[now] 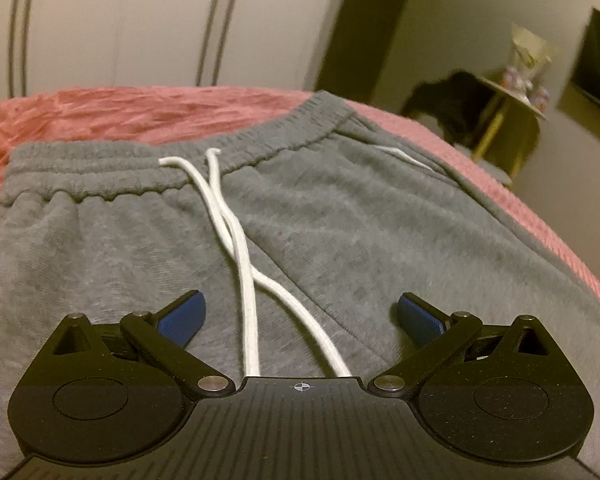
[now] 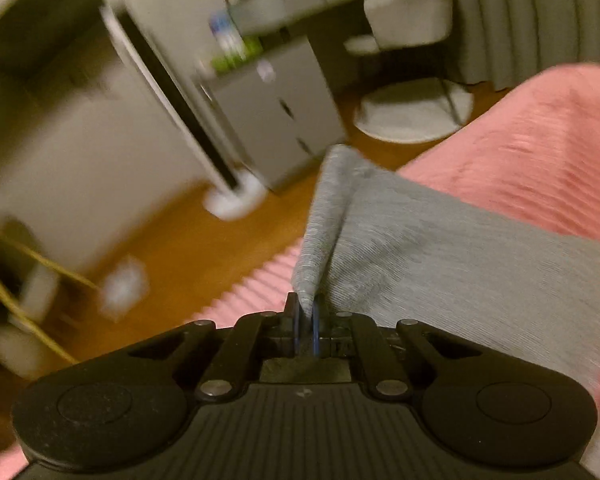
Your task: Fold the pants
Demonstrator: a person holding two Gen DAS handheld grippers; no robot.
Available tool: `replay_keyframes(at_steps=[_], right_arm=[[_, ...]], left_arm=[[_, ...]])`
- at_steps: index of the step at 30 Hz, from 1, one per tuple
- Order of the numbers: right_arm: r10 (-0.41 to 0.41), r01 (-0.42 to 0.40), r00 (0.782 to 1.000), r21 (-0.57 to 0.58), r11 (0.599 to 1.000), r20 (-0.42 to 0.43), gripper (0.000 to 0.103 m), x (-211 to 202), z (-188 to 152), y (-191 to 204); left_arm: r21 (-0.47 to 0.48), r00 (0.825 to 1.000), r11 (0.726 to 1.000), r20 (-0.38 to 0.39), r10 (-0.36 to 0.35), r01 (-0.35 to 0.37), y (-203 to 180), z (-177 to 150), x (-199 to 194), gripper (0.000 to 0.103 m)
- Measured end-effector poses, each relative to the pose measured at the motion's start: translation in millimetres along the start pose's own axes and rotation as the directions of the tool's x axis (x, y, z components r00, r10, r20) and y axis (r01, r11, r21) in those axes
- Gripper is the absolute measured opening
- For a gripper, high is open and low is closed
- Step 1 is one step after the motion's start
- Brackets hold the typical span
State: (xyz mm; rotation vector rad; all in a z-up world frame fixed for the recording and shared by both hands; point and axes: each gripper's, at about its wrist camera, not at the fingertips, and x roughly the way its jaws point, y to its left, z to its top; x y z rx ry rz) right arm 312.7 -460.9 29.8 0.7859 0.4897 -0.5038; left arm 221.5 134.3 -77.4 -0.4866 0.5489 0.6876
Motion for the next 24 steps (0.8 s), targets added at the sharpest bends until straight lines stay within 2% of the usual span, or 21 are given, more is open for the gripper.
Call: replay_keyframes(at_steps=[2, 3, 4, 5, 6, 7, 8, 9, 10, 11, 13, 14, 15, 16, 19, 20, 22, 23, 24], right_arm=[[0.08, -0.082, 0.995, 0.024, 0.996, 0.062, 0.005, -62, -19, -41], [0.094, -0.096, 0.993, 0.028, 0.995, 0.076, 0.005, -87, -31, -62], [0.095, -0.097, 0.993, 0.03, 0.995, 0.077, 0.005, -105, -45, -84], [0.091, -0.094, 0.994, 0.038, 0.995, 0.067, 0.005, -119, -59, -106], [0.079, -0.082, 0.996, 0.047, 0.996, 0.046, 0.005, -125, -72, -129], [0.063, -0.064, 0.998, 0.053, 0.997, 0.022, 0.005, -124, -81, -146], [0.037, -0.035, 0.999, 0.075, 0.997, -0.022, 0.005, -118, -91, -166], [0.019, -0.014, 0.999, 0.106, 0.994, -0.047, 0.003, -111, -96, -180], [0.06, -0.052, 0.997, 0.149, 0.987, -0.046, 0.003, -108, -100, -192], [0.09, -0.081, 0.995, 0.191, 0.978, -0.04, 0.003, -108, -99, -198], [0.119, -0.108, 0.992, 0.211, 0.972, -0.041, 0.007, -105, -91, -197], [0.131, -0.12, 0.991, 0.211, 0.97, -0.04, 0.008, -104, -90, -196], [0.143, -0.129, 0.989, 0.224, 0.966, -0.048, 0.013, -101, -88, -198], [0.168, -0.149, 0.984, 0.252, 0.956, -0.056, 0.021, -95, -86, -201], [0.217, -0.188, 0.975, 0.338, 0.922, -0.05, 0.021, -88, -87, -214], [0.224, -0.193, 0.973, 0.349, 0.917, -0.05, 0.021, -89, -89, -214], [0.233, -0.198, 0.971, 0.367, 0.909, -0.053, 0.021, -85, -89, -217], [0.234, -0.197, 0.971, 0.376, 0.905, -0.055, 0.02, -83, -88, -218], [0.233, -0.194, 0.971, 0.379, 0.905, -0.06, 0.016, -82, -86, -218]], left_arm=[[0.005, 1.0, 1.0, 0.01, 0.016, -0.016, 1, 5, -14, 0.103], [-0.009, 0.998, 1.0, 0.053, 0.017, -0.017, 2, 8, -25, 0.103], [-0.011, 0.991, 1.0, 0.13, -0.012, 0.014, 2, 11, -41, 0.103], [0.014, 0.975, 0.998, 0.211, -0.066, 0.064, 0, 14, -58, 0.103], [0.057, 0.958, 0.991, 0.255, -0.131, 0.12, -4, 17, -70, 0.103], [0.103, 0.943, 0.976, 0.258, -0.211, 0.191, -8, 21, -77, 0.103], [0.129, 0.923, 0.946, 0.216, -0.318, 0.296, -11, 26, -79, 0.103], [0.114, 0.903, 0.915, 0.157, -0.4, 0.386, -13, 31, -76, 0.103], [0.076, 0.883, 0.887, 0.089, -0.461, 0.456, -17, 36, -70, 0.103], [0.002, 0.854, 0.855, 0.008, -0.519, 0.519, -22, 43, -57, 0.103], [-0.098, 0.796, 0.802, -0.099, -0.597, 0.589, -36, 52, -30, 0.103], [-0.123, 0.781, 0.792, -0.133, -0.61, 0.598, -46, 56, -16, 0.102], [-0.13, 0.773, 0.789, -0.156, -0.614, 0.601, -54, 58, -4, 0.102], [-0.13, 0.774, 0.799, -0.2, -0.601, 0.587, -65, 61, 11, 0.101], [-0.155, 0.792, 0.854, -0.322, -0.519, 0.497, -90, 64, 58, 0.085], [-0.161, 0.791, 0.864, -0.349, -0.502, 0.478, -96, 64, 69, 0.08], [-0.181, 0.775, 0.873, -0.404, -0.486, 0.453, -105, 67, 89, 0.071], [-0.199, 0.781, 0.882, -0.411, -0.47, 0.426, -105, 70, 95, 0.046], [-0.218, 0.777, 0.882, -0.417, -0.471, 0.418, -104, 72, 97, 0.014]])
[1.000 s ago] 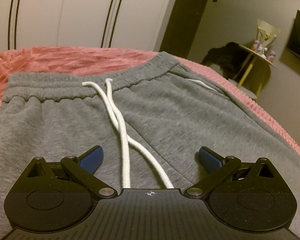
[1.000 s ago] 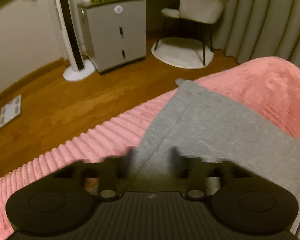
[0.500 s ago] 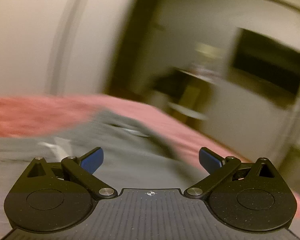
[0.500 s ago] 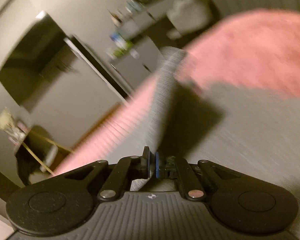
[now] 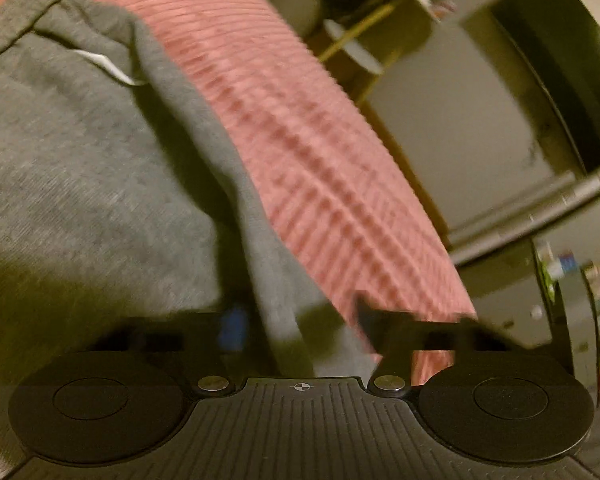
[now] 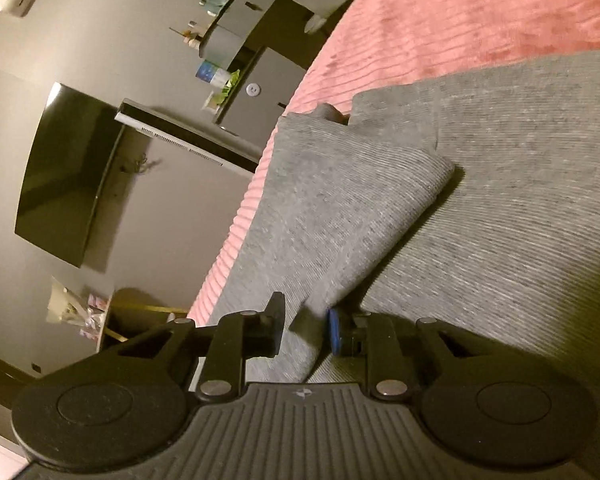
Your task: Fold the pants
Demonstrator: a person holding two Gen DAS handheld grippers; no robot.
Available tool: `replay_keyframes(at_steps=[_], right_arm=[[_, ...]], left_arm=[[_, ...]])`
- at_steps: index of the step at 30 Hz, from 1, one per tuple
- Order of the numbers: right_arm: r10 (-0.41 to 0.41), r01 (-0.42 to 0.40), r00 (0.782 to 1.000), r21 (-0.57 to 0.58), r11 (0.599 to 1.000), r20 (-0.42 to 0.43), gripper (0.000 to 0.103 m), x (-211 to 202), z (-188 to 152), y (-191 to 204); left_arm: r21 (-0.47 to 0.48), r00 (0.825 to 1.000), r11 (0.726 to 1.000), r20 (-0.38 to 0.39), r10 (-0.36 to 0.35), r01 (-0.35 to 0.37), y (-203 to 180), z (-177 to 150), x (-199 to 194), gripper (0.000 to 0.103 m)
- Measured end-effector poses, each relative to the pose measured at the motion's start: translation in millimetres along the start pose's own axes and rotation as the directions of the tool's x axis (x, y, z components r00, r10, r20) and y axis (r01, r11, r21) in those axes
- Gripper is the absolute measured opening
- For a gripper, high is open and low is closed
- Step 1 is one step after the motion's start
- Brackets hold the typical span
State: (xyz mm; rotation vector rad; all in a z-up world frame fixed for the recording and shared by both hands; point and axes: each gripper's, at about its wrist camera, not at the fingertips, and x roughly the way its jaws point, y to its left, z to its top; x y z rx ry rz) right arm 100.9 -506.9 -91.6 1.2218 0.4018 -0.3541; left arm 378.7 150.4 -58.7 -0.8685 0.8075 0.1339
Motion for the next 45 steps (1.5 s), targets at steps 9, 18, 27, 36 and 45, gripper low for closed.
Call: replay_keyframes(at_steps=[9, 18, 27, 36, 45], right_arm=[[0.0, 0.017, 0.998, -0.25, 0.968, 0.067, 0.004, -54, 30, 54], [-0.161, 0.177, 0.984, -0.362, 0.915, 0.075, 0.005, -132, 26, -6], [-0.169, 0.166, 0.986, -0.212, 0.963, 0.005, 0.018, -117, 16, -43], [-0.143, 0.182, 0.982, -0.429, 0.885, 0.121, 0.004, -139, 11, -8], [-0.268, 0.293, 0.956, -0.472, 0.831, 0.121, 0.005, -123, -9, -38]], left_arm=[[0.145, 0.967, 0.97, 0.138, -0.216, 0.196, -4, -34, -156, 0.007], [0.066, 0.993, 0.994, 0.082, -0.089, 0.084, 103, -176, -264, 0.01], [-0.068, 0.978, 0.995, 0.191, 0.087, -0.075, 158, -144, -254, 0.077], [-0.095, 0.969, 0.992, 0.226, 0.103, -0.083, 164, -114, -267, 0.014], [-0.016, 0.96, 0.977, 0.184, 0.21, -0.21, 165, -127, -249, 0.019]])
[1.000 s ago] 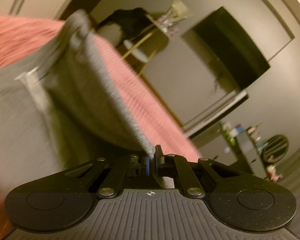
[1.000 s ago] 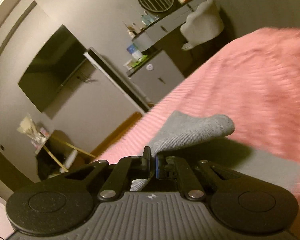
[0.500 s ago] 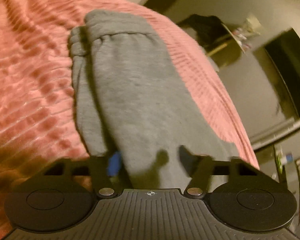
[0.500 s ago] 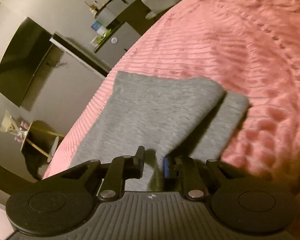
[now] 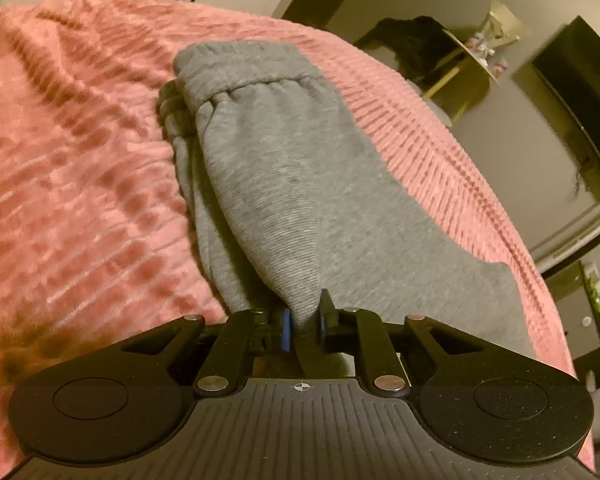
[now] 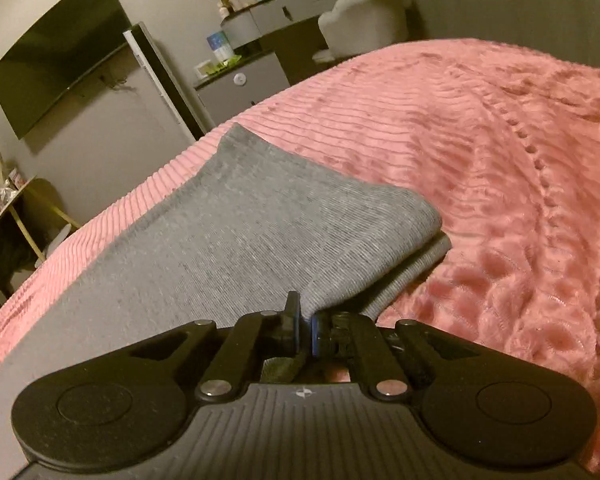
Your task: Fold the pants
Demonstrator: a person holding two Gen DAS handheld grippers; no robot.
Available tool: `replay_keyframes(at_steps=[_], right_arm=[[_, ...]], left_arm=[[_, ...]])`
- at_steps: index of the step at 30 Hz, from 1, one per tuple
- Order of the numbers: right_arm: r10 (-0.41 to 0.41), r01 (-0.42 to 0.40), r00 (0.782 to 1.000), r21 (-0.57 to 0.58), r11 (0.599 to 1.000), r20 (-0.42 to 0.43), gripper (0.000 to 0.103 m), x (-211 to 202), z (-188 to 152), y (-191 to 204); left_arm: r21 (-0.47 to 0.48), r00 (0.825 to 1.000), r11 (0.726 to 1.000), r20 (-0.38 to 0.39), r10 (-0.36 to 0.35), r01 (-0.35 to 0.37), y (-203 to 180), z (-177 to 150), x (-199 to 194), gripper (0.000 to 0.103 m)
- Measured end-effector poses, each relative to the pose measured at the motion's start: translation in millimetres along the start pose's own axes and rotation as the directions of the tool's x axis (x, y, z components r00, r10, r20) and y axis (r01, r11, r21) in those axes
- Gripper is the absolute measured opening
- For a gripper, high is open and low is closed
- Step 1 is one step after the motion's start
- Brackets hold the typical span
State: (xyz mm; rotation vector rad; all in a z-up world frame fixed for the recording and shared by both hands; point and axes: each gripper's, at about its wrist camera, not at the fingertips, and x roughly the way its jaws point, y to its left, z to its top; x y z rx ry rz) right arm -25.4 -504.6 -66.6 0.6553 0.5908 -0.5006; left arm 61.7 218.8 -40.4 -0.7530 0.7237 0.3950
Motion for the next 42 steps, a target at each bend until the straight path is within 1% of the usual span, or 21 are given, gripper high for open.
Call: replay_keyframes(at_steps=[5, 7, 8, 9, 11, 13, 15, 16, 19, 22, 24, 26, 28, 29, 32, 34, 35, 37, 39, 40, 42], right_arm=[[0.062, -0.061, 0.997, -0.028, 0.998, 0.045, 0.005, -16, 8, 2], [0.026, -0.026, 1.0, -0.032, 0.999, 0.016, 0.008, -10, 6, -3], [-0.012, 0.012, 1.0, -0.033, 0.999, -0.021, 0.008, -4, 4, -8], [0.004, -0.004, 1.0, -0.017, 1.0, -0.025, 0.009, -2, 4, -11], [-0.009, 0.009, 1.0, 0.046, 0.999, 0.0, 0.017, -12, 6, -17], [-0.058, 0.054, 0.998, 0.095, 0.994, 0.036, 0.033, -24, 9, -19], [-0.113, 0.105, 0.991, 0.116, 0.988, 0.067, 0.049, -31, 11, -15], [-0.142, 0.131, 0.986, 0.121, 0.984, 0.087, 0.052, -36, 12, -12], [-0.137, 0.119, 0.979, 0.124, 0.985, 0.149, 0.053, -44, 12, 1], [-0.156, 0.141, 0.971, 0.096, 0.985, 0.178, 0.054, -49, 6, 18], [-0.124, 0.117, 0.973, 0.047, 0.992, 0.197, 0.054, -53, 5, 30], [-0.062, 0.067, 0.979, -0.021, 0.998, 0.194, 0.054, -54, 9, 49], [0.063, -0.047, 0.987, -0.11, 0.993, 0.146, 0.055, -49, 13, 73], [0.153, -0.135, 0.984, -0.171, 0.976, 0.095, 0.054, -42, 13, 92], [0.34, -0.347, 0.937, -0.322, 0.881, -0.081, 0.054, -16, 3, 158], [0.426, -0.478, 0.878, -0.397, 0.784, -0.218, 0.054, 6, -16, 211], [0.453, -0.536, 0.844, -0.432, 0.725, -0.286, 0.054, 17, -29, 239], [0.493, -0.628, 0.778, -0.494, 0.601, -0.389, 0.054, 34, -56, 294], [0.503, -0.689, 0.724, -0.519, 0.505, -0.471, 0.054, 51, -77, 339], [0.501, -0.713, 0.701, -0.522, 0.469, -0.507, 0.054, 59, -86, 360], [0.487, -0.752, 0.659, -0.52, 0.406, -0.574, 0.055, 73, -103, 401]], left_arm=[[0.046, 0.999, 0.999, 0.032, 0.025, -0.027, -7, -3, -7, 0.026], [0.044, 0.997, 0.997, 0.033, 0.068, -0.069, -3, -3, -8, 0.037], [0.031, 0.994, 0.995, 0.048, 0.095, -0.097, 0, -4, -11, 0.049], [0.013, 0.991, 0.993, 0.065, 0.12, -0.121, 3, -5, -17, 0.064], [-0.012, 0.972, 0.982, 0.137, 0.189, -0.189, 3, -5, -33, 0.075], [0.019, 0.946, 0.972, 0.235, 0.225, -0.236, -6, -5, -50, 0.08], [0.096, 0.934, 0.97, 0.306, 0.187, -0.225, -24, -7, -61, 0.085], [0.144, 0.935, 0.967, 0.318, 0.156, -0.21, -35, -7, -62, 0.086], [0.288, 0.948, 0.946, 0.315, 0.052, -0.148, -74, -15, -51, 0.088], [0.397, 0.968, 0.914, 0.252, -0.017, -0.088, -108, -30, -21, 0.088], [0.425, 0.976, 0.899, 0.219, 0.015, -0.11, -121, -39, 3, 0.088], [0.373, 0.975, 0.911, 0.197, 0.106, -0.175, -122, -43, 25, 0.087], [0.312, 0.969, 0.926, 0.19, 0.156, -0.211, -112, -45, 36, 0.085], [0.311, 0.964, 0.922, 0.199, 0.175, -0.232, -107, -44, 39, 0.084], [0.319, 0.928, 0.888, 0.279, 0.246, -0.331, -95, -38, 40, 0.083], [0.294, 0.897, 0.875, 0.343, 0.279, -0.385, -82, -32, 37, 0.081], [0.295, 0.889, 0.87, 0.36, 0.282, -0.395, -77, -31, 36, 0.079], [0.297, 0.871, 0.855, 0.391, 0.297, -0.425, -69, -29, 38, 0.075], [0.296, 0.842, 0.834, 0.437, 0.316, -0.466, -72, -27, 38, 0.073], [0.282, 0.828, 0.833, 0.464, 0.315, -0.476, -71, -27, 36, 0.073], [0.257, 0.817, 0.845, 0.488, 0.305, -0.469, -70, -27, 32, 0.074]])
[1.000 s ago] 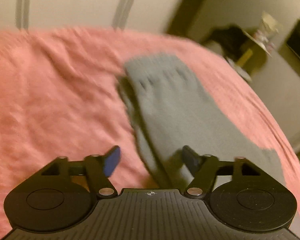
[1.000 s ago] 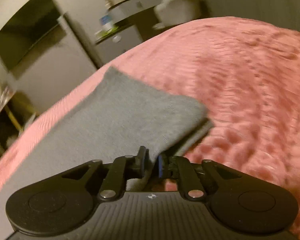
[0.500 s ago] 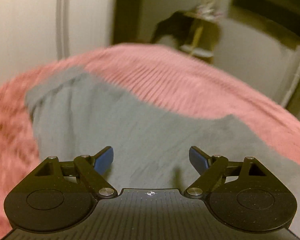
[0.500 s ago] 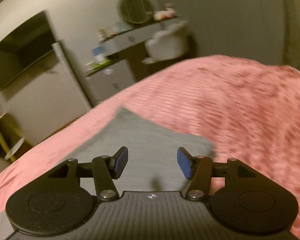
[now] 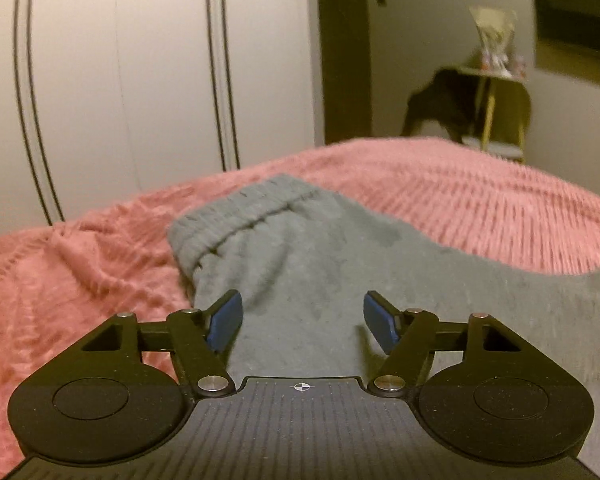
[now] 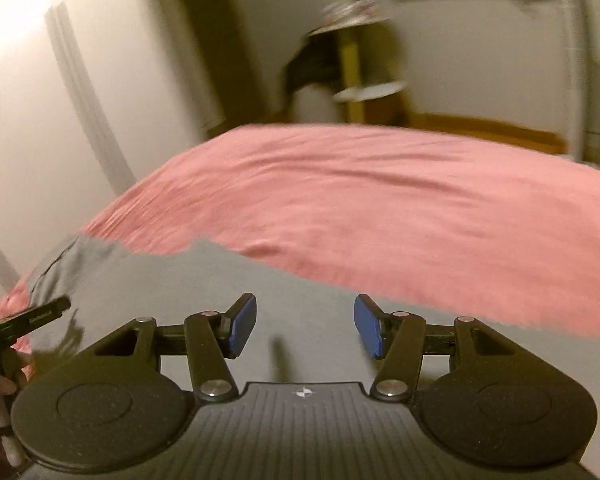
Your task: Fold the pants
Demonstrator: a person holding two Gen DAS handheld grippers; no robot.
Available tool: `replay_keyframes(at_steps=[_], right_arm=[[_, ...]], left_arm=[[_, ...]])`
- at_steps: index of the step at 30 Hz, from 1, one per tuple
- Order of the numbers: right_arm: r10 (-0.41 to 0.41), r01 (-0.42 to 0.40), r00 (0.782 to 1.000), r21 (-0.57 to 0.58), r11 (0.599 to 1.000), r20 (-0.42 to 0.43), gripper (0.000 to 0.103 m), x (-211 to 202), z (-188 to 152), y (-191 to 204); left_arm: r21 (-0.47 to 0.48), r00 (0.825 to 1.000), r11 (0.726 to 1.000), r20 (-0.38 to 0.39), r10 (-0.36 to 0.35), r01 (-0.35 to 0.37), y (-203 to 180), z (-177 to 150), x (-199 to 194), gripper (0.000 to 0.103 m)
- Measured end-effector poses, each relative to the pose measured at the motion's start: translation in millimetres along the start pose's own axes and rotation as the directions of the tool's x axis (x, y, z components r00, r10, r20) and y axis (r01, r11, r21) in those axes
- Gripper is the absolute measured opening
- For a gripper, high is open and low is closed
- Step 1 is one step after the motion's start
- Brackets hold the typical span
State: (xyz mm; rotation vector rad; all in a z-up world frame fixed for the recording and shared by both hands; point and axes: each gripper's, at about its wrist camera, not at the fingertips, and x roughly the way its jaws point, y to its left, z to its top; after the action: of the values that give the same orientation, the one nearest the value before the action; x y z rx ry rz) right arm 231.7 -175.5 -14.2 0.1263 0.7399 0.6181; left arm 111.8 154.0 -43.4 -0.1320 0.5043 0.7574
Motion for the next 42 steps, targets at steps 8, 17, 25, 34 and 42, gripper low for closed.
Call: replay_keyframes(at_steps=[8, 17, 25, 34, 42], right_arm=[[0.146, -0.153, 0.983, -0.052, 0.987, -0.115, 0.057, 68, 22, 33], [0.188, -0.203, 0.977, -0.164, 0.965, -0.105, 0.004, 36, -16, 66], [0.17, -0.189, 0.976, -0.141, 0.972, -0.14, 0.007, 33, -31, 74], [0.285, -0.223, 0.949, 0.35, 0.91, -0.137, 0.05, 70, 6, 21], [0.435, -0.25, 0.886, 0.625, 0.74, -0.16, 0.013, 117, 12, -2]], left_arm=[[-0.099, 0.997, 0.993, 0.056, -0.056, 0.061, 6, -4, 6, 0.075], [-0.122, 0.965, 0.962, 0.13, -0.227, 0.242, -8, -3, -15, 0.08], [-0.051, 0.911, 0.917, -0.112, -0.398, 0.395, -53, -15, 11, 0.079], [0.032, 0.927, 0.931, -0.118, -0.357, 0.363, -64, -25, 13, 0.08], [0.008, 0.922, 0.927, -0.111, -0.372, 0.375, -57, -21, 12, 0.081]])
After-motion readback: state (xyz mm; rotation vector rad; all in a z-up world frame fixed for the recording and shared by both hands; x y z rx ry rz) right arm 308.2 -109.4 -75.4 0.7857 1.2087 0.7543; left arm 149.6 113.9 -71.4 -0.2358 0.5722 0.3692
